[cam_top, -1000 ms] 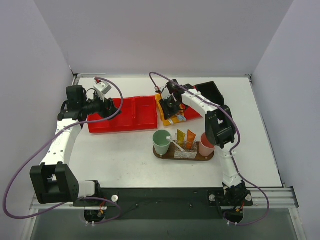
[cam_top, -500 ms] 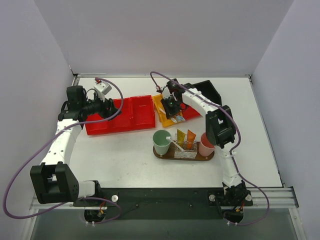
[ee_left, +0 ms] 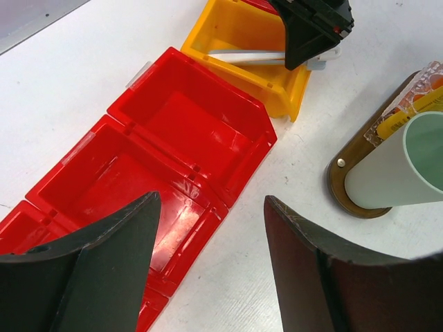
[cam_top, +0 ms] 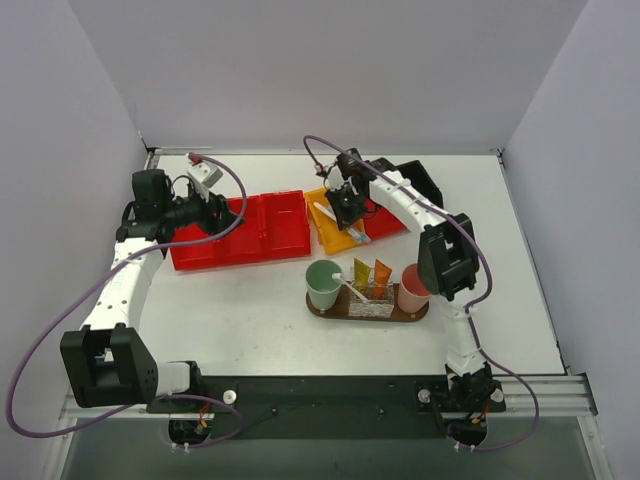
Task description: Prepare toiletry sets of a toothbrush and toothpaste on the tray
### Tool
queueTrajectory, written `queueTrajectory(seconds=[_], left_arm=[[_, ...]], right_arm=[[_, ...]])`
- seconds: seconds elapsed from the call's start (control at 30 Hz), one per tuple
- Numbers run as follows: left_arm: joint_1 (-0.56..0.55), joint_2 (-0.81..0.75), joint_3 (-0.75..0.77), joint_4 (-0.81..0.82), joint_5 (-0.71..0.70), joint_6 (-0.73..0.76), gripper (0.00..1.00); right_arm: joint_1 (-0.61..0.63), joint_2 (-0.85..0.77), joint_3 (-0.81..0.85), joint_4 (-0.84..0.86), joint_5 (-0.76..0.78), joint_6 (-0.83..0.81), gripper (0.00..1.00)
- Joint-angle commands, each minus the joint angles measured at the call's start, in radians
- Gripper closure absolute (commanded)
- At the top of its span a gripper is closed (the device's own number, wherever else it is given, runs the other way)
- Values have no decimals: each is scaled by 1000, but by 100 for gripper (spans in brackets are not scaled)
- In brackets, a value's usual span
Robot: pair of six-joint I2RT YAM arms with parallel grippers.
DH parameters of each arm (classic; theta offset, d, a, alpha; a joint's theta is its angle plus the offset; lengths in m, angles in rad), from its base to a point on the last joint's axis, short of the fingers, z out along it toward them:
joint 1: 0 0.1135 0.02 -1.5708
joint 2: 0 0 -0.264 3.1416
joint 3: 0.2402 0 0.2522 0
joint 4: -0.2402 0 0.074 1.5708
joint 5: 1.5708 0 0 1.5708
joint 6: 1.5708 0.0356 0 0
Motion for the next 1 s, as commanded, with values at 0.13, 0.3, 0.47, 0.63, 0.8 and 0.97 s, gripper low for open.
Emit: queueTrajectory(seconds=[0.13,0.3,0.47,0.63,0.8,0.97], left_arm=[[3,45,27,118,54,-70,28],[-9,127,81,128,29,-90,28],[-27,224,127,126,-60,-95,29],[-78,296,164,134,-140,-113,29],[-135,342,188,125,-280,-107,29],[-181,387,201,102,-369,-96,29]], right_arm=[[8,-157,45,-95,68,-15,100],[5,-218,28,-106,107,-21,100],[-10,-292,5,-106,125,-22,100],[-35,-344,-15,-104,128,-21,100],[-64,-355,-18,-101,145,-34,100],[-125,-329,-34,-91,160,-59,100]])
